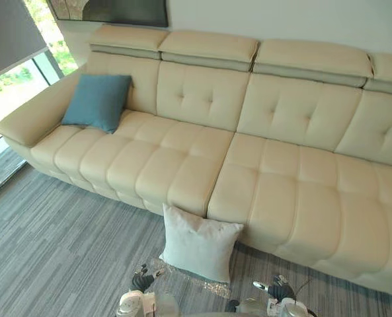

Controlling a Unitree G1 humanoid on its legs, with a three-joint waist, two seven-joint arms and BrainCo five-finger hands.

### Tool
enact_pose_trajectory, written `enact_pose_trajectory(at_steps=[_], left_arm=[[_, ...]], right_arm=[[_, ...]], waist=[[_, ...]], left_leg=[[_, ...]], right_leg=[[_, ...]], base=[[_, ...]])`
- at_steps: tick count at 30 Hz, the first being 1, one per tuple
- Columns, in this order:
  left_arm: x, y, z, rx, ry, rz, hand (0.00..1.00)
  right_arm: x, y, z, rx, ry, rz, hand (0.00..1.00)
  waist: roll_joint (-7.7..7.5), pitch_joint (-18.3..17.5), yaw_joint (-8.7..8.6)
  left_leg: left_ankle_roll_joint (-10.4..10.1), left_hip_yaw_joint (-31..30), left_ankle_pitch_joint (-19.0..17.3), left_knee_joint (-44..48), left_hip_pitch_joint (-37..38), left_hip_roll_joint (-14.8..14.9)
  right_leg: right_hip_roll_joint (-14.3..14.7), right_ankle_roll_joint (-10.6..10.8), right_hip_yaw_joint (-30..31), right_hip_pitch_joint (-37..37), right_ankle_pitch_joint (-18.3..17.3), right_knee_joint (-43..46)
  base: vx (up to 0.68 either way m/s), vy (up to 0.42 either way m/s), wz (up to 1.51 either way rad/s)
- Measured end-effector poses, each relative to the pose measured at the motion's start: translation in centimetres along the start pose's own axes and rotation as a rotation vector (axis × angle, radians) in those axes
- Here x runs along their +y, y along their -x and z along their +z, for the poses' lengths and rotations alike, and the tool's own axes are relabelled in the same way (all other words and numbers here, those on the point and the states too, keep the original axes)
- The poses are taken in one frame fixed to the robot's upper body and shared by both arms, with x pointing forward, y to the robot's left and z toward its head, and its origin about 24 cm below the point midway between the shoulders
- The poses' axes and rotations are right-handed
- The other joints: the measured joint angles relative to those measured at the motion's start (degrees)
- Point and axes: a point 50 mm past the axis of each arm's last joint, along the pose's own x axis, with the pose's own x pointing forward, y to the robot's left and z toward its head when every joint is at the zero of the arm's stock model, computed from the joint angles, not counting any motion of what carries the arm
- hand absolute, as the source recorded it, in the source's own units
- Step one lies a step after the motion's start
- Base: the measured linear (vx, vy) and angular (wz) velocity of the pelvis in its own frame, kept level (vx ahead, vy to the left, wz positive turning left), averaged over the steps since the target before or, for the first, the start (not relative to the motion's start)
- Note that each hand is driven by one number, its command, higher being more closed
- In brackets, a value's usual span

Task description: Pick up cushions and gather them together orderly.

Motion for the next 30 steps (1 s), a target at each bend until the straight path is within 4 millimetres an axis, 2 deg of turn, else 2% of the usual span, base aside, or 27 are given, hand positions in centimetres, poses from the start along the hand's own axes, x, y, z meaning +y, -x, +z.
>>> enact_pose_trajectory(at_steps=[1,2,4,7,8,12,15,16,21,30], left_arm=[[-0.4,0.0,-0.1,0.005,0.006,-0.007,0.00],[0.1,-0.1,0.0,0.004,-0.003,0.004,0.00],[0.5,-0.1,0.0,0.004,-0.014,0.011,0.00],[0.6,-0.1,-0.1,0.014,-0.044,0.003,0.00],[0.4,-0.1,-0.1,0.015,-0.070,-0.008,0.00],[-0.3,-0.1,-0.5,0.028,-0.101,-0.036,0.00],[-0.7,0.0,-0.9,0.042,-0.143,-0.059,0.00],[-0.7,0.0,-1.0,0.047,-0.144,-0.059,0.00],[-0.6,0.0,-1.1,0.051,-0.147,-0.058,0.00],[0.0,0.0,-0.9,0.045,-0.163,-0.047,0.00]], right_arm=[[-0.2,0.0,0.1,-0.006,0.000,-0.005,0.00],[0.1,0.0,-0.1,0.005,-0.009,-0.003,0.00],[0.4,0.2,-0.4,0.016,-0.009,0.005,0.00],[0.6,0.2,-0.7,0.023,-0.015,0.007,0.00],[0.5,0.2,-0.7,0.023,-0.015,0.007,0.00],[0.0,0.2,-0.7,0.026,-0.004,-0.004,0.00],[-0.1,0.2,-1.1,0.046,0.003,-0.006,0.00],[-0.1,0.1,-1.0,0.047,0.004,-0.005,0.00],[-0.2,0.0,-1.2,0.066,0.010,-0.009,0.00],[0.0,-0.2,-1.2,0.075,0.010,-0.004,0.00]], waist=[[0.60,-0.05,-0.03],[-0.11,-0.34,0.34],[-1.62,-1.17,0.15],[-2.24,-1.64,0.00],[-1.92,-1.71,-0.02],[-0.83,-1.99,-0.25],[-0.72,-2.80,-0.71],[-0.22,-3.11,-0.86],[-0.55,-2.94,-0.92],[-1.31,-2.53,-1.03]], left_leg=[[-0.03,-1.95,2.30,-6.10,0.06,-0.64],[-1.90,-1.99,3.58,-8.69,2.15,-2.92],[-1.79,-1.69,3.59,-9.19,2.87,-4.25],[-1.58,-1.81,3.65,-11.31,4.21,-6.07],[-1.04,-1.33,4.00,-13.17,5.31,-6.99],[-0.25,-0.69,4.81,-16.36,8.12,-7.95],[-0.17,-1.33,6.63,-19.62,9.50,-8.66],[-0.11,-1.91,7.14,-20.16,9.53,-8.76],[-0.11,-3.89,7.40,-20.72,9.53,-8.72],[-0.22,-6.88,8.08,-23.14,10.11,-9.33]], right_leg=[[0.13,0.49,0.48,-0.26,-0.17,0.69],[-0.78,1.75,3.21,-1.00,0.18,1.38],[-1.45,2.50,4.13,-0.77,0.77,-0.46],[-2.43,3.48,5.08,0.17,1.86,-2.92],[-2.91,3.55,5.59,0.27,1.90,-3.37],[-2.93,3.86,6.32,2.19,2.20,-5.03],[-2.85,4.00,6.26,3.27,3.02,-7.37],[-2.74,3.86,6.14,3.55,3.53,-8.29],[-2.02,3.67,5.86,5.31,5.92,-12.23],[-2.05,4.09,4.66,6.03,8.10,-14.03]], base=[[0.16,0.204,-0.52],[0.21,0.203,-0.33],[0.20,0.143,-0.28],[0.16,0.100,-0.21],[0.10,0.060,-0.12],[0.11,0.033,-0.16],[0.05,-0.017,-0.01],[0.02,-0.016,0.03],[-0.01,0.000,0.01],[-0.10,0.014,0.09]])
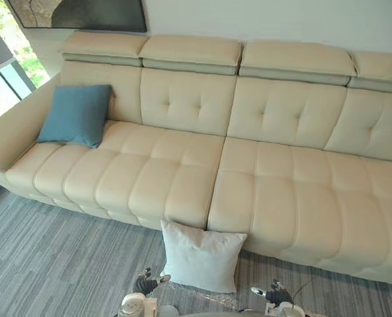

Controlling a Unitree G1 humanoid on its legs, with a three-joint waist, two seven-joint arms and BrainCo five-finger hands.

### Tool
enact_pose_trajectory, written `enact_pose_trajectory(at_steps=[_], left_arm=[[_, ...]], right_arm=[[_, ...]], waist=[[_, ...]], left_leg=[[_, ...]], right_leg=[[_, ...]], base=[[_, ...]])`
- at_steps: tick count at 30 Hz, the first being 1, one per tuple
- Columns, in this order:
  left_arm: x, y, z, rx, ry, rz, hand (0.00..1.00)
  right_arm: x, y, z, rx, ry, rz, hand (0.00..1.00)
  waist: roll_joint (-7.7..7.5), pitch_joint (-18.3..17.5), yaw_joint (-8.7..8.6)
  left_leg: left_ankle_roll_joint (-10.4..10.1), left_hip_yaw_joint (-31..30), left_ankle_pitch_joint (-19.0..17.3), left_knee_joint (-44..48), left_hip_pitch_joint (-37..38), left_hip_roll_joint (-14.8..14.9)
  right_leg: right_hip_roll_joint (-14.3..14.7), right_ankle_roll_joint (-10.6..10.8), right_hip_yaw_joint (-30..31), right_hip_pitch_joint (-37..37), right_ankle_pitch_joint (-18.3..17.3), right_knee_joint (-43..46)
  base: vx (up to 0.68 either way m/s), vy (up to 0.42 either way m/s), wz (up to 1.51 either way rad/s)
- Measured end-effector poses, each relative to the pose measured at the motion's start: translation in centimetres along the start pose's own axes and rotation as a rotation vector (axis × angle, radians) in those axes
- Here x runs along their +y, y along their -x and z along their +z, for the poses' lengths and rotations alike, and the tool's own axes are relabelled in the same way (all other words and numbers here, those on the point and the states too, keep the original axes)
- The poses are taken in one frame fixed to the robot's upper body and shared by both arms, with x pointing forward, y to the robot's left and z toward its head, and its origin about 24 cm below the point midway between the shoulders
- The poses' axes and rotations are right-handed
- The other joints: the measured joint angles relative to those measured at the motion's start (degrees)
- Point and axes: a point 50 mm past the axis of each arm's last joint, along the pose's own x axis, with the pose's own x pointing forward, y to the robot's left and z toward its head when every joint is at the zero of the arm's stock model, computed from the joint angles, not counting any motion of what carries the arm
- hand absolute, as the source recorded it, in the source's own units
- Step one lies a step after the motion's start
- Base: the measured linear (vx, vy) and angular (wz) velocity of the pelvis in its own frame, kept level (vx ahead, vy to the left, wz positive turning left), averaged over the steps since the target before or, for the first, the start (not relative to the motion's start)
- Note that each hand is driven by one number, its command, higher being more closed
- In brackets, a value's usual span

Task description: Pick up cushions and gather them together orderly.

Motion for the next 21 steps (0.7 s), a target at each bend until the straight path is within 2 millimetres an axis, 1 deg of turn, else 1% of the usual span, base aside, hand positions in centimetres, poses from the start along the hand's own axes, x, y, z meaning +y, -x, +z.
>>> enact_pose_trajectory(at_steps=[2,6,7,15,21], left_arm=[[0.1,0.0,0.0,0.001,-0.001,0.002,0.00],[0.0,0.0,-0.2,0.007,0.000,0.003,0.00],[0.4,0.0,-0.4,0.017,-0.006,0.012,0.00],[0.4,0.0,-0.4,0.017,-0.004,0.016,0.00],[1.0,0.2,-0.7,0.029,0.045,0.066,0.00]], right_arm=[[0.0,0.0,0.0,0.000,0.000,0.001,0.00],[0.0,0.0,0.0,-0.001,-0.001,0.000,0.00],[0.0,0.0,0.1,-0.002,-0.001,-0.001,0.00],[0.0,0.0,0.1,-0.002,0.000,-0.001,0.00],[0.1,-0.1,0.4,-0.009,0.005,-0.005,0.00]], waist=[[-0.11,0.05,0.00],[0.05,0.02,-0.31],[-0.69,-0.47,-1.86],[-0.68,-0.48,-1.86],[-0.77,-0.68,-2.09]], left_leg=[[0.05,-0.03,0.82,-1.13,0.49,-0.15],[-0.06,-0.71,1.23,-1.93,0.90,-0.30],[-0.07,-3.45,1.54,-2.60,1.09,-0.65],[-0.09,-3.45,1.55,-2.78,1.04,-0.62],[-0.27,-2.72,2.30,-5.10,1.31,-0.44]], right_leg=[[-0.02,0.03,0.10,-0.02,0.46,-0.33],[-0.01,0.07,-0.03,0.03,0.59,-0.70],[0.04,0.13,-0.51,0.26,0.66,-0.78],[0.01,0.14,-0.86,0.25,0.66,-0.86],[0.01,0.32,-1.96,0.14,0.91,-1.99]], base=[[-0.09,0.006,-0.03],[-0.06,-0.004,0.01],[0.00,0.000,0.00],[0.00,0.000,0.00],[0.01,0.000,0.00]])
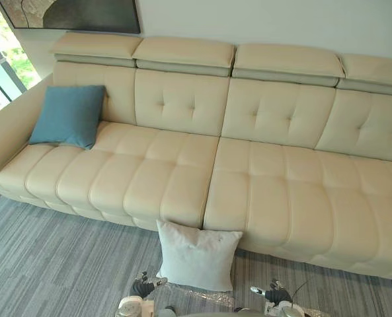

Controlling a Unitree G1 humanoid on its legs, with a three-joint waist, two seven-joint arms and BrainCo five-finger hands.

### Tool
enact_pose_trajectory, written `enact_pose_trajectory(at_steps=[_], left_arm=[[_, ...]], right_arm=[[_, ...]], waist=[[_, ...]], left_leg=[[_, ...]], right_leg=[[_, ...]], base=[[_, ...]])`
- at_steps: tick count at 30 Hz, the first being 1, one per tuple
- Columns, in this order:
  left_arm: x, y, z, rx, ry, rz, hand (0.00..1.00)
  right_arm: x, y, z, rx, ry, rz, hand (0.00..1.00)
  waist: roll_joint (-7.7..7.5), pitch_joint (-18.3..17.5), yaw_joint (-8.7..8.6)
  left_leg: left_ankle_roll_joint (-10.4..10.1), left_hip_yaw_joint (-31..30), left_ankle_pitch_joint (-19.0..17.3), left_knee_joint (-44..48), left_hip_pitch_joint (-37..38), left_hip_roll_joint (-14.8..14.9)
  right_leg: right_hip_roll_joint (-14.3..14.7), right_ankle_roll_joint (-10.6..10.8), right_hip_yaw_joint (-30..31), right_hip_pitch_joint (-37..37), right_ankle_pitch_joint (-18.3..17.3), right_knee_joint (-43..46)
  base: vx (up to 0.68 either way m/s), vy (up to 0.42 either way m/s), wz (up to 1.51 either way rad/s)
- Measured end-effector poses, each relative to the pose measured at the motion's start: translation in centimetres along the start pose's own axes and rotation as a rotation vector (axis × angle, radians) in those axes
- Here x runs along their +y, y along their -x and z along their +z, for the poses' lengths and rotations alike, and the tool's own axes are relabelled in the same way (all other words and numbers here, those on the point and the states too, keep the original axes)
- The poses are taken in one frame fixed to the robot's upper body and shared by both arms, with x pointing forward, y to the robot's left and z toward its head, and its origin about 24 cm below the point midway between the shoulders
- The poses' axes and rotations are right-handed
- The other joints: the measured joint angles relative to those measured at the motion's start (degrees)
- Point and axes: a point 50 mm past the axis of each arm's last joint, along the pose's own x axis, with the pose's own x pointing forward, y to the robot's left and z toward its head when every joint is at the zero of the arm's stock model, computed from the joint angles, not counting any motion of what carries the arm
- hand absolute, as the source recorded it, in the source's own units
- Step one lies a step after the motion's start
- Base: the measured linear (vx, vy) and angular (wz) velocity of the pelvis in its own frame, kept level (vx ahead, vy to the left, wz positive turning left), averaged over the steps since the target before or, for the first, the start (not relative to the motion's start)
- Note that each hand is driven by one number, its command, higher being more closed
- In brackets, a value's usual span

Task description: Pick up cushions and gather them together orderly.

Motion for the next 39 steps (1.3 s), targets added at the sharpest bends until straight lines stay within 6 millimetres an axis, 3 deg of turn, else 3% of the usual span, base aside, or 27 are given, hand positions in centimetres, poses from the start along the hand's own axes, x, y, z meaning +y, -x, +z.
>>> enact_pose_trajectory(at_steps=[5,9,10,12,13,15,17,20,22,26,28,33,37,39], left_arm=[[1.2,0.2,-0.3,-0.005,0.034,0.065,0.00],[2.4,0.3,0.5,-0.040,0.098,0.118,0.00],[2.8,0.1,1.6,-0.084,0.108,0.130,0.00],[3.2,-0.2,3.1,-0.133,0.114,0.138,0.00],[3.8,-0.6,5.5,-0.199,0.123,0.148,0.00],[4.2,-0.7,7.1,-0.246,0.136,0.161,0.00],[4.7,-0.8,10.1,-0.339,0.178,0.182,0.00],[4.8,-0.6,12.0,-0.411,0.222,0.190,0.00],[4.6,-0.4,13.7,-0.464,0.239,0.178,0.00],[4.8,0.1,17.3,-0.566,0.302,0.184,0.00],[5.4,0.6,20.2,-0.646,0.352,0.184,0.00],[6.0,2.4,26.3,-0.816,0.455,0.178,0.00],[7.0,5.3,31.6,-0.992,0.523,0.159,0.00],[7.4,6.3,33.1,-1.044,0.543,0.154,0.00]], right_arm=[[0.0,-0.1,1.1,-0.043,0.000,-0.007,0.00],[0.0,-0.2,3.7,-0.144,0.023,-0.004,0.00],[0.0,-0.4,5.6,-0.204,0.033,-0.005,0.00],[0.3,-0.6,7.1,-0.243,0.040,-0.001,0.00],[1.0,-0.7,9.4,-0.303,0.053,0.013,0.00],[1.4,-0.7,10.7,-0.338,0.068,0.022,0.00],[2.4,-0.1,13.3,-0.437,0.064,0.046,0.00],[3.4,0.7,15.3,-0.518,0.037,0.070,0.00],[4.7,1.4,17.6,-0.589,0.002,0.097,0.00],[6.0,2.7,20.4,-0.689,-0.018,0.133,0.00],[7.0,3.6,23.1,-0.757,-0.048,0.151,0.00],[8.4,6.4,29.1,-0.925,-0.072,0.185,0.00],[7.7,9.5,34.0,-1.077,-0.136,0.189,0.00],[6.9,10.4,35.4,-1.118,-0.170,0.175,0.00]], waist=[[0.01,-0.01,-0.40],[0.18,0.71,-0.49],[0.30,1.53,-0.53],[-0.42,3.11,-0.51],[-1.05,5.79,-0.51],[-0.88,7.54,-0.34],[-0.49,9.97,0.44],[-0.39,10.68,0.75],[-0.37,12.25,0.90],[-0.16,13.85,0.99],[-0.18,15.45,1.05],[-0.11,18.32,1.59],[-0.14,21.00,2.13],[-0.18,21.08,2.17]], left_leg=[[-0.13,1.55,0.11,-1.66,0.63,0.48],[-0.13,3.08,0.11,-1.99,0.21,0.55],[-0.13,3.33,0.11,-0.62,-2.11,0.40],[-0.20,4.43,0.01,2.54,-5.21,-0.03],[-0.08,4.98,-1.35,9.10,-10.58,-0.03],[0.33,5.40,-4.07,14.57,-14.10,0.91],[0.72,6.18,-8.68,26.29,-22.76,3.44],[0.98,7.35,-12.06,34.51,-29.43,6.23],[0.96,8.20,-14.58,40.95,-34.41,8.56],[0.94,11.00,-15.38,47.00,-42.92,13.24],[1.58,11.04,-15.01,50.49,-48.56,15.12],[1.83,9.19,-14.99,56.97,-59.87,16.72],[2.32,7.28,-14.50,60.64,-69.86,16.92],[2.58,6.73,-13.62,60.97,-73.49,16.46]], right_leg=[[0.12,0.08,0.35,-0.09,-0.03,-0.69],[-0.20,0.45,0.41,-1.60,-0.28,0.48],[-1.15,0.95,0.21,-5.19,-1.35,4.51],[-2.46,0.90,0.17,-9.05,-2.39,9.02],[-3.94,0.38,-0.05,-13.77,-3.41,15.01],[-4.17,0.01,-0.17,-16.37,-4.65,18.47],[-4.40,-0.98,-0.36,-22.66,-7.70,25.70],[-4.44,-1.94,-0.38,-28.57,-10.48,32.34],[-4.57,-2.89,0.31,-34.16,-12.54,38.27],[-4.53,-4.05,0.62,-43.31,-13.50,43.98],[-4.41,-4.87,0.77,-48.99,-13.82,47.43],[-4.69,-6.13,1.12,-59.91,-14.32,54.05],[-5.45,-6.75,0.76,-69.02,-14.65,58.14],[-6.10,-6.76,0.39,-72.29,-14.65,59.06]], base=[[0.06,0.001,-0.08],[0.04,0.016,-0.11],[-0.05,0.029,-0.06],[-0.09,0.020,0.01],[-0.17,-0.012,0.13],[-0.17,-0.019,0.08],[-0.21,-0.039,0.02],[-0.20,-0.024,-0.08],[-0.21,-0.023,-0.20],[-0.18,-0.062,-0.05],[-0.15,-0.088,-0.03],[-0.11,-0.063,0.00],[-0.06,-0.055,0.09],[-0.04,-0.064,0.19]])
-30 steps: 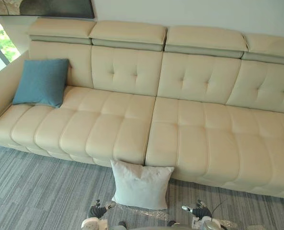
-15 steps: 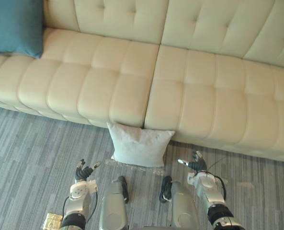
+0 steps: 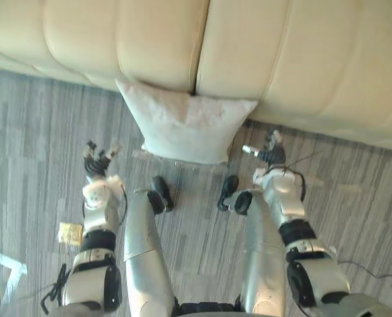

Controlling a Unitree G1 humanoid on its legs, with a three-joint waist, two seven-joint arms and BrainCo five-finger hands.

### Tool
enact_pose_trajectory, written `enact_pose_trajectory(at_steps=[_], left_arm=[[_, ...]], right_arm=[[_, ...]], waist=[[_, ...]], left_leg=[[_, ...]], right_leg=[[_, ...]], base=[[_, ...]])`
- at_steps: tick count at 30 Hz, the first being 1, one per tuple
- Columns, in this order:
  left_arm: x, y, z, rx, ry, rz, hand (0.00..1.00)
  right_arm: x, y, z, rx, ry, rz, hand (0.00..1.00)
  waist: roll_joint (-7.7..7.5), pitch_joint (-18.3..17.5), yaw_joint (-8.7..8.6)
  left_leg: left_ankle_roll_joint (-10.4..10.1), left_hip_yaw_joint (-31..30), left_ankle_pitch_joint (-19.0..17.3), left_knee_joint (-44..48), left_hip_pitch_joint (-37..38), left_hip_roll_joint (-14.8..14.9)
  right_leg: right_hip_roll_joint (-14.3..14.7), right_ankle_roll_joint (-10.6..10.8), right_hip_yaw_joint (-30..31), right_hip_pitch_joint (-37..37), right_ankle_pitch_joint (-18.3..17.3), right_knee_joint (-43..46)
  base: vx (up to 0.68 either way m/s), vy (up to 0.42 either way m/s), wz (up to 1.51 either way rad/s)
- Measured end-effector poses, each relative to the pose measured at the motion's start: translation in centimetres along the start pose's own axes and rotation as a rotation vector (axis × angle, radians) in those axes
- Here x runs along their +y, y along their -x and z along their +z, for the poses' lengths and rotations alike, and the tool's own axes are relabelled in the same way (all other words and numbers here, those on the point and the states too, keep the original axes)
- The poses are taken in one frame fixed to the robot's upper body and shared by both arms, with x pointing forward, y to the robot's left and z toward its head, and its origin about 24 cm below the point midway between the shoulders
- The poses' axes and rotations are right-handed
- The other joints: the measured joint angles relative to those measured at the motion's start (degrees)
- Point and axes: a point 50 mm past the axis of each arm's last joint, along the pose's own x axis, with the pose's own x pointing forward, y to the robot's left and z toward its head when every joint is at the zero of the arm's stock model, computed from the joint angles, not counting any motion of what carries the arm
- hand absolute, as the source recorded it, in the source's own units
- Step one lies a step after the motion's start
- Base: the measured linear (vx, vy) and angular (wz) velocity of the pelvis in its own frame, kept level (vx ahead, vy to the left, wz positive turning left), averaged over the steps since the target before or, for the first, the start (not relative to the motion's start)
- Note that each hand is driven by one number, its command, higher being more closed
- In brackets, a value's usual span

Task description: Pick up cushions and gather them together orderly.

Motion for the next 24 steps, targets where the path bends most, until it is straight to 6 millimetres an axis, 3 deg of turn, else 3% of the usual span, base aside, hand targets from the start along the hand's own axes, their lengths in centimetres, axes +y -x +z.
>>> enact_pose_trajectory(at_steps=[7,11,14,19,20,24], left_arm=[[-1.1,-2.1,4.8,-0.142,0.058,-0.009,0.00],[-1.8,-2.8,7.0,-0.203,0.070,-0.023,0.00],[-2.8,-3.3,9.0,-0.256,0.076,-0.052,0.00],[-7.2,-3.3,12.0,-0.337,0.062,-0.183,0.00],[-8.8,-3.1,13.4,-0.374,0.063,-0.228,0.00],[-11.8,-2.3,16.5,-0.471,0.057,-0.322,0.00]], right_arm=[[-1.7,-2.7,5.0,-0.114,-0.054,-0.092,0.00],[-1.3,-3.6,6.8,-0.142,-0.068,-0.096,0.00],[0.1,-4.0,8.7,-0.186,-0.086,-0.056,0.00],[2.4,-4.3,11.1,-0.239,-0.120,-0.005,0.00],[3.1,-4.4,11.5,-0.241,-0.159,0.006,0.00],[4.9,-4.6,13.2,-0.264,-0.200,0.040,0.00]], waist=[[0.14,0.64,0.24],[0.00,0.87,0.64],[0.01,0.91,0.93],[0.05,0.97,1.09],[0.04,0.96,1.05],[0.05,0.96,0.89]], left_leg=[[0.47,-1.89,1.80,1.26,-9.14,-1.61],[0.79,-2.55,2.50,1.96,-13.51,-1.87],[0.94,-2.96,2.70,3.09,-17.11,-1.71],[1.16,-3.59,3.25,4.06,-20.64,-1.95],[1.16,-3.67,3.39,3.98,-21.64,-2.22],[0.72,-3.71,4.14,3.22,-24.01,-2.81]], right_leg=[[-1.69,-0.14,-0.52,-8.15,-0.08,2.85],[-2.05,-0.27,-0.68,-12.09,-0.02,4.00],[-2.15,-0.46,-0.61,-15.59,0.10,5.11],[-2.73,-0.51,-0.82,-18.74,0.13,6.37],[-2.95,-0.52,-0.73,-19.76,0.13,6.60],[-3.21,-1.47,-0.66,-22.51,0.65,6.49]], base=[[-0.03,-0.029,0.18],[-0.07,-0.003,0.09],[-0.07,0.012,0.00],[-0.05,0.020,0.05],[-0.05,0.017,0.09],[-0.05,0.017,0.07]])
